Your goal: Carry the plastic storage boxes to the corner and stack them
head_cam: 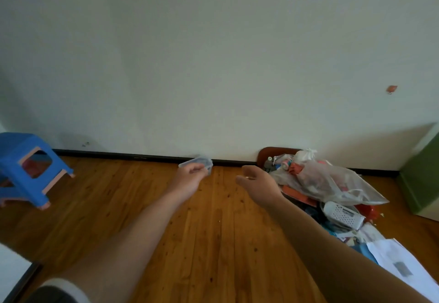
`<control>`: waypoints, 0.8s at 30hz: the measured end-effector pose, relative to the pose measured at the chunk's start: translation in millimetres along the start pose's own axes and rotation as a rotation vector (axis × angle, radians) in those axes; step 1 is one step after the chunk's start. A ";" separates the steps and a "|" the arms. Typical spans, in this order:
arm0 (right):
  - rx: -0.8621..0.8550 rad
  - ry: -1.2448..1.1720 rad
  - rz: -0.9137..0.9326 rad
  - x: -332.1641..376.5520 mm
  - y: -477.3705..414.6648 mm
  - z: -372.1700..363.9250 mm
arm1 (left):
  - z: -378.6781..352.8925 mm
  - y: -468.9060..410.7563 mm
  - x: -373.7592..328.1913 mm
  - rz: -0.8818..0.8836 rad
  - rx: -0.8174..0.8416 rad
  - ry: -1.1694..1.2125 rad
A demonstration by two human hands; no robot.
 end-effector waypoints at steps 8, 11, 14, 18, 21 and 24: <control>0.010 0.000 -0.009 -3.9 -118.1 -11.9 | 13.0 -114.0 -31.6 0.017 0.000 -0.013; 0.020 -0.010 -0.017 -11.0 -159.2 -10.1 | 9.7 -151.3 -39.0 0.041 -0.001 -0.008; 0.041 0.000 -0.020 -23.7 -203.0 -9.9 | 2.9 -189.3 -46.5 0.066 -0.003 0.007; 0.082 0.003 -0.008 -43.9 -270.0 -7.0 | -12.5 -248.3 -58.2 0.085 -0.020 -0.007; 0.107 -0.004 0.011 -55.3 -317.7 -0.7 | -24.2 -288.7 -68.9 0.103 -0.048 -0.008; 0.150 -0.004 0.045 -68.4 -372.5 8.1 | -39.8 -329.7 -82.8 0.137 -0.080 0.025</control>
Point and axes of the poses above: each hand's wrist, its own y-axis away from the middle knuckle, its own z-axis out of the back of the hand, x = y × z, the point moved 1 cm from there along -y, towards the middle knuckle, and after that the axes turned 10 degrees about z, right-handed, at the moved point
